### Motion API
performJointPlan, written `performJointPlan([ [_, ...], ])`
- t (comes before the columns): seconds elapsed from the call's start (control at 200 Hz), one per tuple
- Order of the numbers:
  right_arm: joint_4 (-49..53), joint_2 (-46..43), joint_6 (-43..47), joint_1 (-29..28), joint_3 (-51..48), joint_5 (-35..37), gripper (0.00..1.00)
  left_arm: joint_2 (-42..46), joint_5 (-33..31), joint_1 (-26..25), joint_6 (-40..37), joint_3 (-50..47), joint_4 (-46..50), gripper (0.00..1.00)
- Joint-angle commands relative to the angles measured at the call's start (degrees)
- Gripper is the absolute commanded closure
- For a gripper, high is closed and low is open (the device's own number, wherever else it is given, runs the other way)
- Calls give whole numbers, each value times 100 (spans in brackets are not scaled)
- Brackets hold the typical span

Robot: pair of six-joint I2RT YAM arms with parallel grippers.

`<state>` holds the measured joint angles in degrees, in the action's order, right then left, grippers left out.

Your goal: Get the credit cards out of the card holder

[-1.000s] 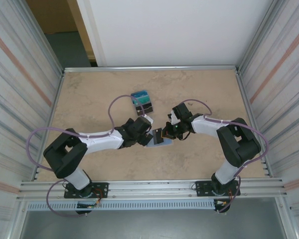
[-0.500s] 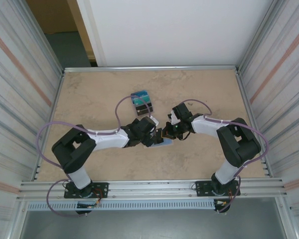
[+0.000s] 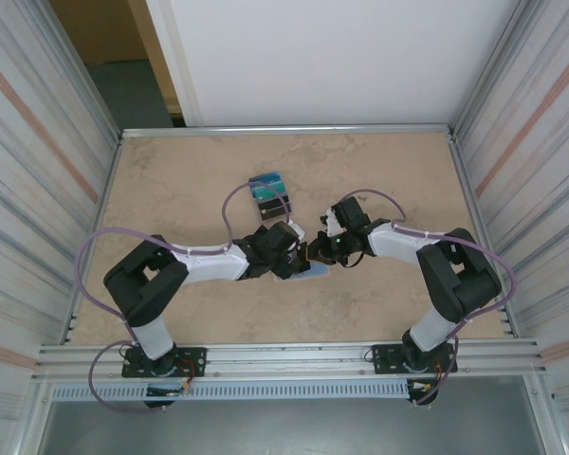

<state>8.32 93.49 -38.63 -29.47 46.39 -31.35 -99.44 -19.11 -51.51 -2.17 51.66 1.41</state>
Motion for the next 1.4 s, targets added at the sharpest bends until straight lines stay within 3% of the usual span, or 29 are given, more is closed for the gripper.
performJointPlan([
  [0.0, -279, -1, -122, 47, -91, -130, 87, -181, 75, -45, -9, 30, 301, 1],
  [0.361, -612, 330, -240, -90, -25, -211, 84, -170, 92, -47, 46, 13, 316, 1],
  [0.551, -309, 303, -115, -114, 40, 139, 95, -104, 81, -44, 23, 3, 354, 1],
  [0.807, 484, -101, 243, -111, 192, 819, 98, 176, -261, -47, -112, -27, 510, 1],
  [1.248, 888, -1079, 1122, -223, 245, 1055, 100, 1536, -765, -18, -112, -136, 719, 1],
  [1.393, 1015, -1458, 1738, -440, 382, 971, 100, 2248, -577, 168, -14, -289, 710, 1],
])
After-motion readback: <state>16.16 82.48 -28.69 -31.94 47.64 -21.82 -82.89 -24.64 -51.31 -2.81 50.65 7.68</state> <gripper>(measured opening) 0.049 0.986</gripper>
